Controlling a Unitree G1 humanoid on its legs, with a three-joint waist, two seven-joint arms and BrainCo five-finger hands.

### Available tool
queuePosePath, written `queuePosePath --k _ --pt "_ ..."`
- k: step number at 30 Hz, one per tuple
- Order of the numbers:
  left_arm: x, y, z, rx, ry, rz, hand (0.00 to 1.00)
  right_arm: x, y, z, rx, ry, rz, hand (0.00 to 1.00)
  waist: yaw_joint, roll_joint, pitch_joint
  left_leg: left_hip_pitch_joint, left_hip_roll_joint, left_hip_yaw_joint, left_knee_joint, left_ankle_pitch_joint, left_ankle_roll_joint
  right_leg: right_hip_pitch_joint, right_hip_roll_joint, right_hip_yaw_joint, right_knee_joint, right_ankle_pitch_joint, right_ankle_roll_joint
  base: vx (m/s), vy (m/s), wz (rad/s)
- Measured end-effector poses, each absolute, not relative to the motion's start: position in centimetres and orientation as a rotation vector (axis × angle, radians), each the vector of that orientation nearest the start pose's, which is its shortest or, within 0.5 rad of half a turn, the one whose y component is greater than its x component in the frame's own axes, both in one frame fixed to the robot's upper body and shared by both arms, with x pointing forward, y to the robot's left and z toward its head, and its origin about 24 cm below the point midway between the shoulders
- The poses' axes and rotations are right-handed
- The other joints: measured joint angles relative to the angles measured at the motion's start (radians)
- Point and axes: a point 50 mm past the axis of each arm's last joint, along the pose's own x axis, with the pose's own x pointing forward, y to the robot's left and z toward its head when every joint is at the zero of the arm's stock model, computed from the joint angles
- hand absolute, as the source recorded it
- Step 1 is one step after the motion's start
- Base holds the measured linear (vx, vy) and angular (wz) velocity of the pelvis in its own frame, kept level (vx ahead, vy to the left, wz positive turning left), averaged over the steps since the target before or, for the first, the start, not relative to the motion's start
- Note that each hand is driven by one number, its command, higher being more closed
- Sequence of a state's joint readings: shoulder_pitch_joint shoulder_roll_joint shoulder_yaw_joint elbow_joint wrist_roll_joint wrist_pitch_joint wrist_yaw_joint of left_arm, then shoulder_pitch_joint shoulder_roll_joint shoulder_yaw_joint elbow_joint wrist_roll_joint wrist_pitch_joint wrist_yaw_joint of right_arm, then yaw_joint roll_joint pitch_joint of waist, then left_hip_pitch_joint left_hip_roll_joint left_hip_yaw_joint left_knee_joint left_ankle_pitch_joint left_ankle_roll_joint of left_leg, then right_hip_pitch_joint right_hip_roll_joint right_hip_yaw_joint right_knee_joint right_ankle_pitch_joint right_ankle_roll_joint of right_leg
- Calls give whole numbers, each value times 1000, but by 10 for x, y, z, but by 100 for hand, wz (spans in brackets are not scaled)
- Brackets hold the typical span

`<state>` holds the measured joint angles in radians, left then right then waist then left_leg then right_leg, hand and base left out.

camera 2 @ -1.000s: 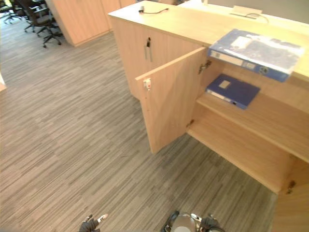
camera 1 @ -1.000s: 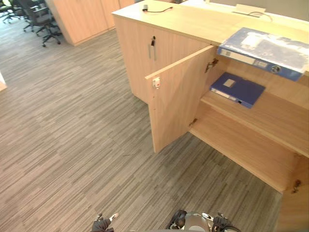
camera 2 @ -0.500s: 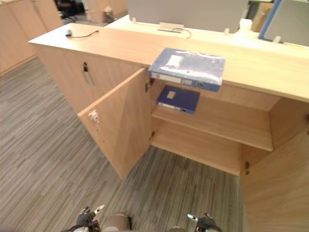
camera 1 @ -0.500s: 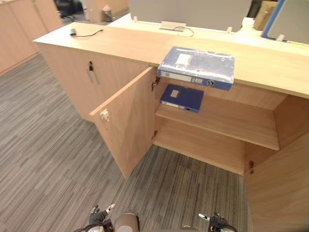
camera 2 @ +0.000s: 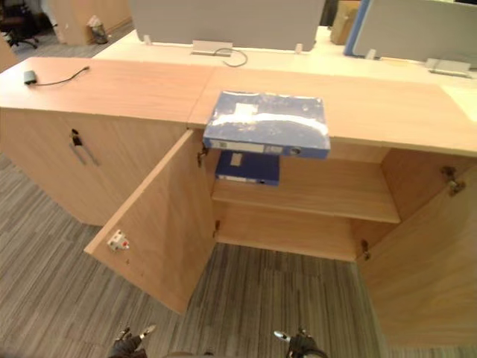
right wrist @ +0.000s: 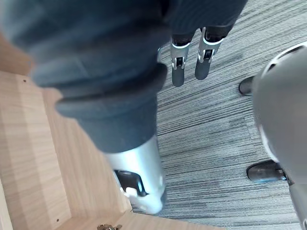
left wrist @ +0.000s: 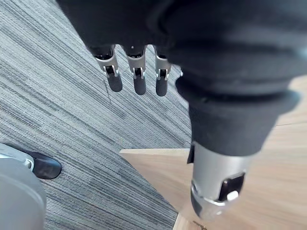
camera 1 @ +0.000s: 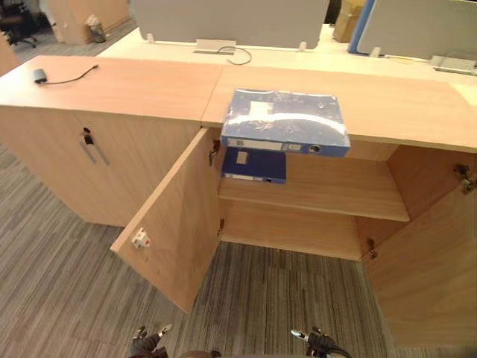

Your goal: Walk over to the cabinet, pick up the folder, carry it to the office cabinet, place the folder inside the office cabinet, then close the office cabinet door

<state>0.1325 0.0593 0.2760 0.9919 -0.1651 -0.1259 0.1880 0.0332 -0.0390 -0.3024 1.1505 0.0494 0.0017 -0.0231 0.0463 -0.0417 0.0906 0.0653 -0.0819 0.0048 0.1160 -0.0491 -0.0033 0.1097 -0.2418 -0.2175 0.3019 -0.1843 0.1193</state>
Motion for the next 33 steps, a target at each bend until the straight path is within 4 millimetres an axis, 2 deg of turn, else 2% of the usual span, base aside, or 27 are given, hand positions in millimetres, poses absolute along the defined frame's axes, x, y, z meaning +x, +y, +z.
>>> queuePosePath --k 4,6,8,9,11,12,13,14,16,19,21,23,26,28,30,32,33 --pt "77 221 -156 -116 1001 598 0 83 -204 -167 167 1161 -380 0 -7 26 -2 59 -1 25 -65 -6 12 -115 -42 -13 222 -25 -4 -3 77 -38" --pt "74 221 -157 -125 1009 610 0 86 -204 -166 166 1151 -376 0 -8 28 0 60 2 43 -86 -5 15 -145 -50 -35 238 -25 -3 -53 69 -50" --pt "72 220 -158 -125 1021 608 0 90 -203 -165 167 1140 -371 0 -10 34 15 79 8 46 -120 8 33 -169 -61 -71 271 -27 -2 -93 44 -43" --pt "68 220 -159 -122 1036 608 0 91 -204 -165 164 1136 -374 0 -16 40 19 95 17 51 -134 11 32 -173 -63 -97 259 -63 -1 -137 3 -22" --pt "66 220 -159 -119 1042 610 0 92 -205 -164 162 1131 -373 0 -24 40 22 107 41 53 -135 -5 28 -183 -42 -113 189 -63 -6 -157 -47 -8" --pt "65 222 -160 -114 1047 611 0 93 -204 -164 158 1132 -365 0 -26 35 27 110 55 52 -138 -14 12 -186 -21 -112 110 -51 -18 -158 -139 16" --pt "63 225 -159 -103 1054 612 0 92 -203 -165 155 1137 -361 0 -31 26 26 114 61 37 -139 -17 5 -179 -8 -110 89 15 -35 -131 -168 21" --pt "63 224 -160 -104 1056 612 0 91 -203 -165 153 1138 -360 0 -33 22 27 115 68 32 -142 -15 -4 -182 1 -118 87 7 -42 -49 -199 18" --pt "62 219 -161 -136 1055 628 0 92 -205 -164 134 1139 -348 0 -33 43 27 101 117 21 -149 -13 -37 -180 51 -145 53 -1 -51 24 -198 7" --pt "59 217 -162 -168 1059 659 0 92 -205 -165 135 1140 -349 0 -34 44 27 91 159 -11 -139 -30 -67 -161 97 -187 29 -20 -75 111 -218 22" --pt "57 218 -162 -185 1060 677 0 90 -204 -165 135 1146 -348 0 -36 43 23 71 201 -32 -71 -74 -96 -120 135 -221 7 -50 -87 175 -183 35" --pt "55 219 -162 -207 1059 702 0 88 -204 -166 135 1152 -349 0 -35 40 18 40 216 -35 6 -86 -118 -98 154 -237 -8 -61 -96 238 -165 25" --pt "53 224 -161 -239 1046 750 0 86 -198 -167 149 1166 -349 0 -29 23 21 -48 233 -1 264 -120 -151 -14 180 -247 -91 -48 -120 277 -162 9" --pt "51 229 -160 -264 1028 794 0 85 -196 -168 154 1170 -342 0 -15 7 29 -167 268 60 602 -118 -148 87 205 -243 -156 -37 -143 309 -130 -18" --pt "52 229 -159 -265 1017 792 0 83 -199 -168 144 1178 -350 0 3 6 33 -262 277 139 788 -186 -108 156 205 -221 -188 -40 -148 311 -70 -26" --pt "56 229 -158 -259 1011 779 0 92 -201 -166 136 1156 -350 0 8 6 51 -343 245 207 763 -228 -55 190 196 -195 -190 -40 -147 408 24 -33" --pt "58 228 -158 -260 1007 767 0 95 -201 -165 136 1147 -348 0 17 2 60 -371 203 218 655 -231 -39 202 184 -182 -182 -41 -145 377 97 -37"
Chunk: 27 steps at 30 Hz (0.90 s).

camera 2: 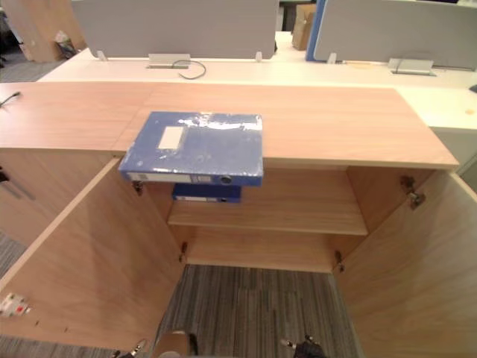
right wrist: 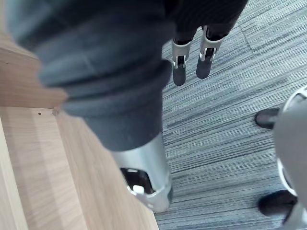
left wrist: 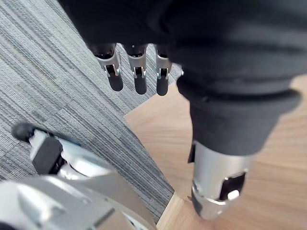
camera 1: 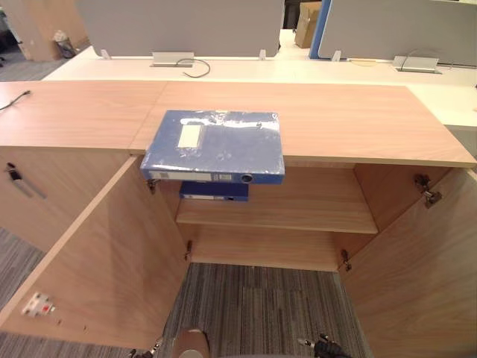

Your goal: Walk over to the cabinet, pick up the folder, carry it to the office cabinet, place the folder inside the office cabinet, then close the office cabinet door

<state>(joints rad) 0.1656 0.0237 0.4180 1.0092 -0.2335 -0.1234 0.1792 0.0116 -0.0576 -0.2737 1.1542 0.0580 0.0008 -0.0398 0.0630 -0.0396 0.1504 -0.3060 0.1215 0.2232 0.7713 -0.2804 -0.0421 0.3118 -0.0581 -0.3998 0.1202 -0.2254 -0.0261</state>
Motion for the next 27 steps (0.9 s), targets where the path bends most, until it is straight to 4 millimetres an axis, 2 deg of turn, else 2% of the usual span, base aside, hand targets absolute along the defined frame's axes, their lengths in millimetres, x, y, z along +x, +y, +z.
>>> queuePosePath --k 1,2,3,4,6,8,10,12,14,17,19,23,27 --pt "58 228 -158 -256 1008 762 0 96 -201 -165 136 1145 -348 0 5 0 0 -5 -27 -3 -80 18 12 3 -8 4 10 -4 7 394 146 -49" --pt "56 227 -159 -249 1017 755 0 95 -202 -165 135 1144 -348 0 13 6 -3 2 -59 -19 -231 103 27 3 -12 18 35 -23 39 404 171 -55" --pt "50 227 -160 -237 1036 744 0 96 -197 -165 143 1143 -341 0 24 14 9 23 -78 -33 -311 222 85 12 -19 38 62 -70 84 468 149 -37" --pt "57 233 -158 -225 1019 740 0 96 -189 -166 156 1145 -320 0 20 -20 7 30 -107 -33 -329 218 90 5 -42 47 64 -85 70 357 84 -10" --pt "69 232 -156 -229 987 724 0 103 -187 -164 152 1125 -308 0 23 -21 12 37 -122 -35 -349 218 91 -17 -50 56 41 -81 66 212 43 10" --pt "72 231 -156 -230 983 721 0 112 -184 -162 157 1103 -295 0 28 -20 34 87 -137 -19 -383 217 94 -25 -57 65 4 -64 66 25 17 -11" --pt "70 229 -156 -238 988 726 0 110 -181 -163 163 1106 -292 0 39 -15 23 135 -149 -11 -434 229 90 -16 -72 85 4 -45 84 -45 -38 -22" --pt "68 229 -157 -236 994 726 0 111 -180 -163 166 1104 -292 0 34 -17 4 167 -177 -10 -544 286 82 -27 -86 90 -16 -37 97 24 -90 -12" --pt "66 226 -158 -238 1005 723 0 107 -184 -164 160 1115 -300 0 28 -5 -5 210 -200 -16 -696 367 80 -54 -90 99 -23 -21 110 13 -80 -3" --pt "61 225 -159 -222 1023 706 0 98 -187 -166 157 1137 -310 0 13 9 -14 282 -222 -25 -830 422 82 -55 -102 106 -12 -18 114 48 -13 -7" --pt "58 224 -160 -200 1037 681 0 98 -189 -165 153 1134 -310 0 -4 20 -24 297 -232 -25 -858 428 87 -68 -113 108 13 -18 114 36 54 -10" --pt "63 224 -159 -168 1033 641 0 100 -190 -164 149 1127 -309 0 -8 20 -26 295 -247 -22 -858 415 82 -85 -133 104 28 -18 114 42 97 -5" --pt "69 224 -158 -150 1018 617 0 114 -190 -161 148 1095 -297 0 -13 21 -28 295 -271 -22 -858 403 79 -89 -160 93 33 -24 122 10 74 -6"
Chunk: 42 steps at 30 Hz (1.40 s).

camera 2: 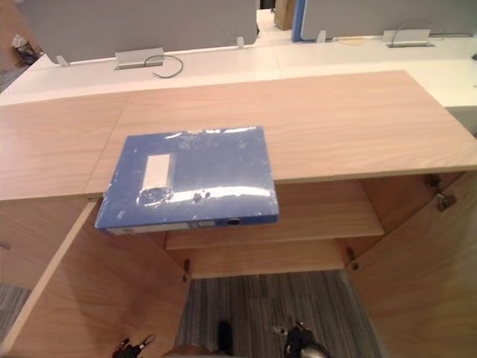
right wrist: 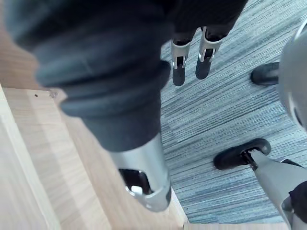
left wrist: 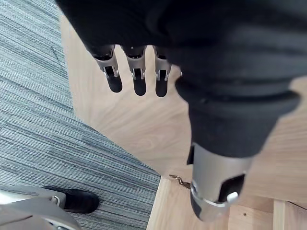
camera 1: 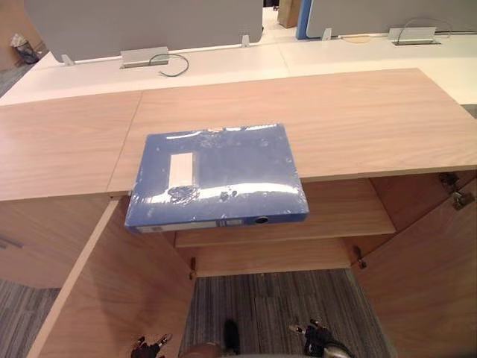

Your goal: Walk over to the cabinet, pick up the folder, carry it to the office cabinet, place the folder inside the office cabinet, then close the office cabinet door

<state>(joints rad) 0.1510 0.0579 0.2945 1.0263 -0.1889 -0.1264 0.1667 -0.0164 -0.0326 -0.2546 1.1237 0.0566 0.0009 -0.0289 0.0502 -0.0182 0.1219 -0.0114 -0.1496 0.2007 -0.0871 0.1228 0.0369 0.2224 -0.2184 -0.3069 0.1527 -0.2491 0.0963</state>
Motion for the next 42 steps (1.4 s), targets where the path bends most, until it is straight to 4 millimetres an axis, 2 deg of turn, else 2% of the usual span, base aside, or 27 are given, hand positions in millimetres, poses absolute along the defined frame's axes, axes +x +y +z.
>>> queuePosePath --k 2,3,4,6,10,11,12,13,14,17,19,23,26,28,33,35,37,39,42 --pt "68 224 -158 -155 1020 620 0 119 -191 -160 146 1084 -294 0 -2 4 -1 3 -14 -38 -1 -22 -1 -22 -16 -15 49 -10 12 -2 55 -24" --pt "62 221 -159 -164 1036 624 0 121 -191 -159 144 1078 -287 0 -1 20 0 15 -15 -87 -4 -26 1 -66 -24 -19 151 -10 11 14 96 -45" --pt "57 221 -160 -161 1049 626 0 121 -189 -159 145 1078 -284 0 -4 29 -5 33 -6 -89 -4 -22 8 -99 -34 -19 249 -10 10 13 99 -42" --pt "57 220 -160 -154 1053 602 0 116 -188 -160 145 1086 -279 0 -9 29 -9 52 5 -89 -5 -25 34 -140 -53 -18 335 -38 -20 -6 69 -10" --pt "66 220 -159 -163 1031 546 0 118 -190 -159 120 1077 -259 0 -22 30 -9 49 30 -134 -4 -23 25 -211 -56 26 312 -42 -7 -53 -7 32" --pt "66 221 -159 -178 1029 542 0 117 -190 -159 118 1081 -253 0 -31 24 -13 49 36 -155 -4 -15 5 -217 -54 37 267 -36 0 -80 -147 60" --pt "66 221 -159 -202 1024 540 0 114 -189 -161 108 1095 -239 0 -30 4 -21 49 33 -164 -4 -13 -3 -218 -59 34 203 -2 7 -56 -163 49" --pt "65 223 -159 -207 1021 541 0 113 -187 -161 110 1103 -231 0 -26 -6 -20 49 29 -167 -4 -12 -5 -219 -62 34 168 29 7 -34 -291 47" --pt "65 223 -159 -226 1018 537 0 110 -187 -163 96 1119 -217 0 -28 -5 -27 50 44 -190 -4 -7 -29 -199 -46 19 135 66 30 10 -245 28" --pt "61 218 -160 -281 1019 532 0 109 -187 -163 74 1129 -182 0 -17 11 -33 46 101 -190 -4 -7 -48 -161 26 7 32 100 2 32 -227 -5" --pt "63 218 -160 -364 990 544 0 107 -187 -164 60 1138 -169 0 -18 9 -34 46 140 -204 -4 -4 -64 -129 75 -19 -26 117 -15 51 -257 7" --pt "69 212 -159 -437 958 510 0 102 -192 -164 51 1153 -179 0 -26 10 -36 48 164 -217 -4 -9 -78 -99 108 -39 -64 120 -19 60 -160 11" --pt "82 202 -155 -456 925 426 0 98 -194 -165 50 1163 -176 0 -28 9 -39 48 169 -226 -4 -13 -84 -82 116 -53 -85 120 -19 58 -73 13" --pt "100 194 -144 -493 836 360 0 97 -193 -166 52 1173 -173 0 -30 8 -38 48 161 -247 -1 -13 -85 -62 113 -77 -99 120 -18 49 -24 27" --pt "126 181 -118 -549 667 270 0 104 -190 -165 49 1161 -156 0 -16 7 -33 42 145 -277 -4 -10 -83 -48 104 -107 -104 120 -18 0 3 20" --pt "139 179 -98 -564 556 240 0 106 -190 -164 13 1161 -132 0 -9 10 -24 22 130 -326 -5 4 -79 -48 96 -158 -105 118 -15 -44 1 61" --pt "144 180 -83 -564 478 236 0 106 -190 -164 6 1164 -128 0 1 8 -21 6 122 -358 -5 14 -77 -47 95 -187 -107 117 -14 -38 9 64" --pt "147 186 -65 -539 385 275 0 107 -190 -164 3 1163 -131 0 25 5 -17 -10 113 -390 -4 25 -73 -42 93 -220 -108 118 -13 -3 15 49" --pt "146 190 -53 -492 332 334 0 110 -189 -164 -4 1158 -144 0 59 2 1 -7 96 -439 0 39 -72 -11 88 -274 -111 119 -11 5 2 54"
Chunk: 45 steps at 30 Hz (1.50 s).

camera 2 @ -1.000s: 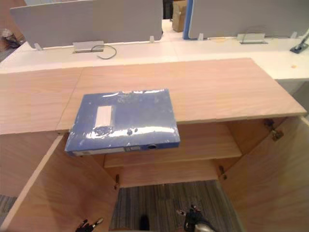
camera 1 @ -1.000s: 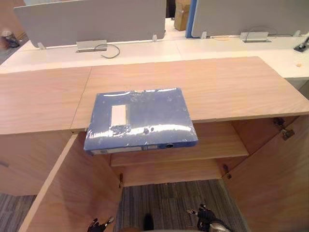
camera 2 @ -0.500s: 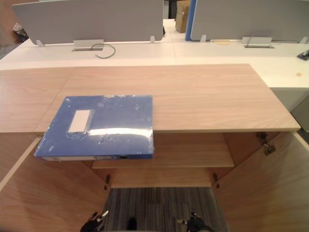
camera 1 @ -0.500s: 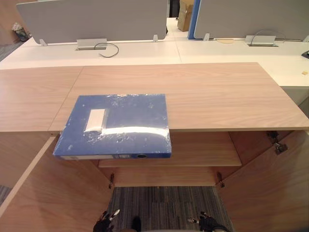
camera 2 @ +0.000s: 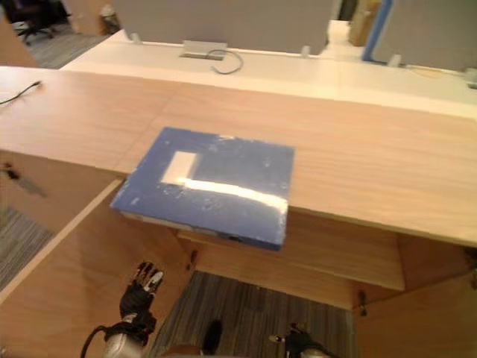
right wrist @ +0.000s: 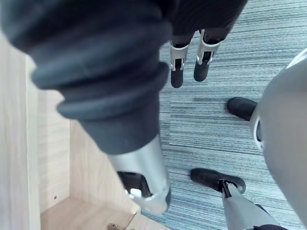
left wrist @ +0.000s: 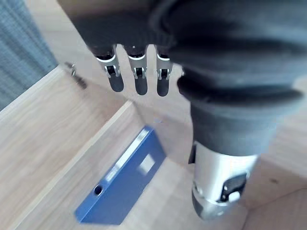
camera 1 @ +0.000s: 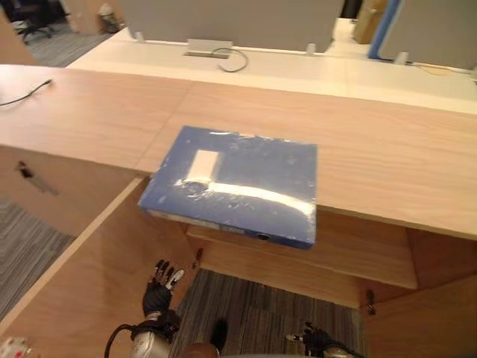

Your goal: Walk over to the cabinet, pick up the folder, carry it to the office cabinet, place the folder inside the office cabinet, then close the office cabinet door

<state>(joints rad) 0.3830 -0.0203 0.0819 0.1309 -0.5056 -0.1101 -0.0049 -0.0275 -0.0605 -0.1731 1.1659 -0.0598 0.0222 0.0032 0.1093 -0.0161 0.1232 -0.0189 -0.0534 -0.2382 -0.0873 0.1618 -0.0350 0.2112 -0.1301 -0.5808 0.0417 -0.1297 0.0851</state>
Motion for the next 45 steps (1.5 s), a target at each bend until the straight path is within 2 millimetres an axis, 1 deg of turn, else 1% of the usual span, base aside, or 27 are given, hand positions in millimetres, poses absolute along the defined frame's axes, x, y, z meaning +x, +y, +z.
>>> queuePosePath --k 2,3,4,5,7,8,10,11,14,15,16,18,19,20,21,23,24,27,30,32,35,37,40,43,45 --pt "146 190 -42 -483 284 370 0 111 -187 -164 -5 1155 -148 0 19 -3 2 -16 -4 -27 0 7 -1 -2 1 -33 2 1 1 -9 -2 49" --pt "146 191 -32 -447 250 388 0 112 -185 -164 -5 1153 -152 0 36 -6 7 -24 -6 -43 1 10 -1 -1 2 -55 7 1 1 -10 3 34" --pt "146 192 -28 -430 237 401 0 112 -184 -164 -4 1153 -154 0 45 -8 8 -25 -6 -44 1 6 -4 -1 1 -59 8 1 1 -13 3 29" --pt "146 195 -22 -394 214 423 0 113 -181 -164 -3 1151 -158 0 50 -11 8 -29 -6 -45 3 1 2 2 1 -70 9 1 1 -20 -2 23" --pt "150 202 1 -308 116 469 0 114 -175 -164 4 1148 -163 0 52 -16 12 -32 -5 -27 9 1 3 16 -1 -98 10 1 2 -28 -7 34" --pt "150 204 6 -289 90 485 0 114 -173 -164 6 1149 -165 0 52 -16 13 -32 -6 -25 14 1 3 20 -3 -104 14 1 2 -24 1 20" --pt "150 211 24 -223 20 551 0 117 -168 -164 9 1144 -168 0 56 -17 14 -33 -12 -26 30 -1 5 26 -8 -107 20 0 3 -26 8 8" --pt "150 212 29 -201 1 566 0 117 -167 -164 9 1143 -171 0 56 -17 14 -34 -13 -28 32 -1 5 27 -8 -110 20 1 4 -28 8 11" --pt "151 213 61 -8 -133 656 0 118 -160 -164 6 1143 -184 0 53 -21 15 -34 -23 -49 42 3 4 36 -10 -131 19 0 6 -22 2 20" --pt "150 213 67 34 -157 676 0 119 -160 -164 2 1142 -187 0 53 -21 15 -34 -23 -51 42 4 4 36 -9 -132 19 0 6 -12 -5 8" --pt "150 211 72 66 -184 689 0 120 -160 -164 -2 1141 -190 0 53 -21 15 -34 -23 -52 41 6 5 36 -8 -132 17 -1 7 -18 -7 6" --pt "154 201 94 177 -301 711 0 120 -161 -164 -27 1146 -193 0 54 -20 14 -34 -21 -56 35 10 2 31 -3 -130 7 -1 6 -28 -14 4" --pt "156 197 100 199 -333 708 0 120 -161 -164 -40 1153 -186 0 54 -20 13 -34 -20 -56 33 11 1 31 -1 -129 5 -1 6 -16 -32 0" --pt "159 189 111 247 -402 689 0 118 -160 -165 -75 1166 -164 0 52 -20 7 -34 -17 -57 25 15 0 28 3 -128 -1 -1 6 -2 -35 -2" --pt "160 183 119 294 -455 671 0 116 -159 -166 -104 1175 -144 0 48 -21 -1 -35 -13 -57 19 24 -8 22 6 -127 -2 -1 6 19 -47 -3" --pt "162 169 137 391 -587 604 0 112 -158 -167 -140 1190 -122 0 40 -19 -15 -38 -10 -57 16 29 -6 19 12 -124 -8 0 4 36 -42 -5" --pt "161 164 142 420 -626 579 0 110 -159 -168 -153 1198 -115 0 38 -18 -20 -40 -9 -55 16 29 -6 18 15 -122 -11 1 3 46 -45 -6" --pt "162 153 148 504 -707 511 0 108 -161 -169 -191 1206 -94 0 31 -17 -41 -50 -2 -48 18 28 -8 11 24 -112 -21 3 0 54 -56 -10" --pt "162 149 149 573 -736 486 0 109 -167 -168 -248 1201 -67 0 20 -11 -46 -50 5 -42 23 24 -13 13 29 -99 -22 1 -4 32 -48 -9" --pt "161 146 149 607 -752 456 0 105 -172 -169 -270 1218 -62 0 17 -5 -51 -48 9 -40 22 22 -15 9 32 -96 -22 0 -8 13 -47 -4" --pt "160 142 148 664 -780 398 0 103 -173 -170 -275 1223 -55 0 15 -3 -64 -47 19 -26 20 21 -17 1 36 -79 -18 -3 -13 2 -30 -15" --pt "161 138 147 711 -797 348 0 103 -169 -170 -279 1219 -22 0 10 -3 -80 -43 27 -18 15 22 -19 -4 40 -68 -16 -2 -16 0 -28 -16" --pt "164 133 142 762 -805 285 0 104 -169 -170 -305 1212 11 0 7 0 -91 -29 36 -3 2 24 -21 -1 43 -51 -15 -2 -19 1 -27 -15" --pt "168 129 138 797 -820 272 0 105 -168 -170 -311 1204 26 0 4 0 -92 -24 40 5 2 25 -22 -2 44 -43 -12 -2 -21 -1 -20 -9" --pt "169 125 133 827 -813 252 0 105 -168 -170 -312 1204 26 0 -5 0 -92 -24 41 5 1 25 -22 -3 44 -42 -11 -2 -22 0 0 0"
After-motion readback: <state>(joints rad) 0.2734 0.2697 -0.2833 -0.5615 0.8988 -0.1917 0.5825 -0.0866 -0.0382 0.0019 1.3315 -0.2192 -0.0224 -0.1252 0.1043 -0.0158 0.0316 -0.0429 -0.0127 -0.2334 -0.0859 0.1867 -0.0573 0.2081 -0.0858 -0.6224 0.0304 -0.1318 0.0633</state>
